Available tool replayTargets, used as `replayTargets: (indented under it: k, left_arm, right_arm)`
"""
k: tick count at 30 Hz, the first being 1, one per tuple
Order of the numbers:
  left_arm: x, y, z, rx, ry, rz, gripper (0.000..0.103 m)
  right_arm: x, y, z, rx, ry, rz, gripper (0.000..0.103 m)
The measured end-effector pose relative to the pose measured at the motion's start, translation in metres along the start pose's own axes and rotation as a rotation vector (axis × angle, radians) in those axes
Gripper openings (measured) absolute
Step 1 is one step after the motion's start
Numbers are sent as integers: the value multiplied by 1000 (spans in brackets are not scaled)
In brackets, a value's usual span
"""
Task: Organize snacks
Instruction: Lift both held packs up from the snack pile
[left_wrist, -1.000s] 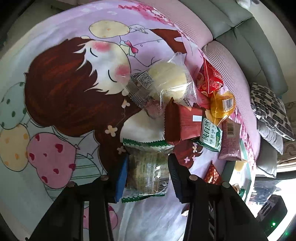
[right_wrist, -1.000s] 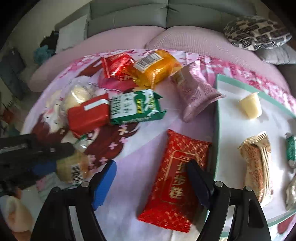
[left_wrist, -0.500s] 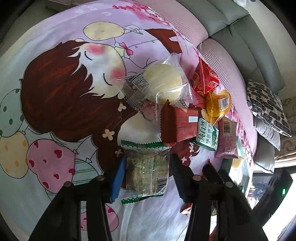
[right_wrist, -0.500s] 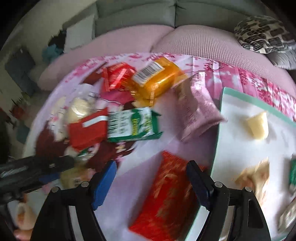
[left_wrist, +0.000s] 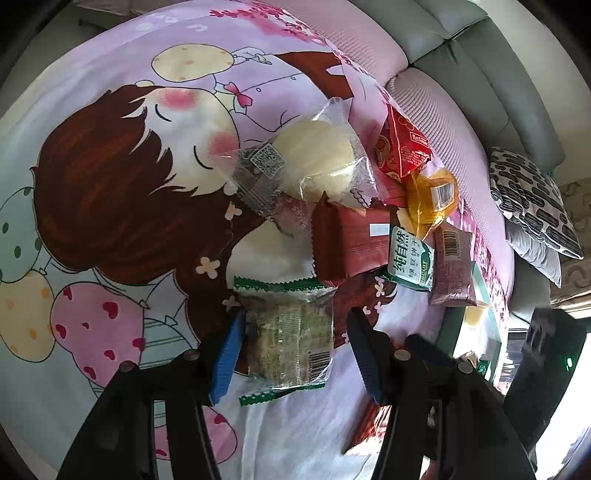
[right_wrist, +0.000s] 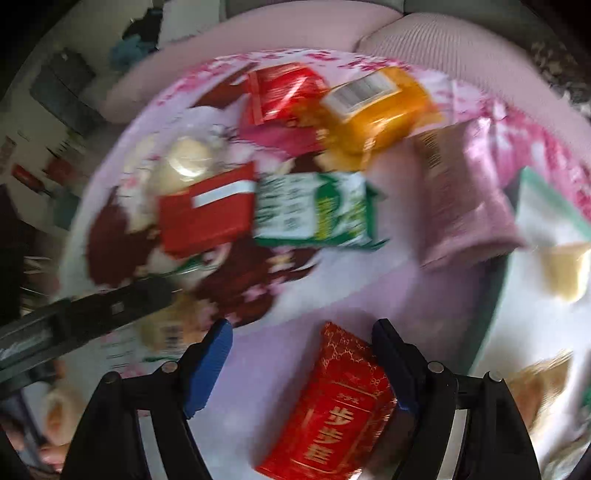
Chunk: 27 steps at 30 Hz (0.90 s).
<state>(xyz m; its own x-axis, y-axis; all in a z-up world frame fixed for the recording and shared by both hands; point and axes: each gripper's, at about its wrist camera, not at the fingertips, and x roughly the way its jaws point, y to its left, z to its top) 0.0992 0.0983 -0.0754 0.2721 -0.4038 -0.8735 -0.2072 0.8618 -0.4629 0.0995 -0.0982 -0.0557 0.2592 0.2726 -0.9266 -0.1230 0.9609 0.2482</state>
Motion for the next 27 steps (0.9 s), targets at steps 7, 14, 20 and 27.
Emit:
replayTargets:
  k: [7,14,20,27]
  left_arm:
    - [7,-11,-2,71,16,32,60]
    - [20,-34,-9,179,25,114,67]
    - [31,-54,-14,258,7,202,67]
    - [34,-65,-15,292,-22,248,51]
  right_arm:
    - [-39,4,-43,80,-129,-128,80]
    - [-29,26,-66,68,-107,-230,78]
    - [-10,32,-55,50,-93,-279,76]
    - [-6,24,-60,59,-90,-248,64]
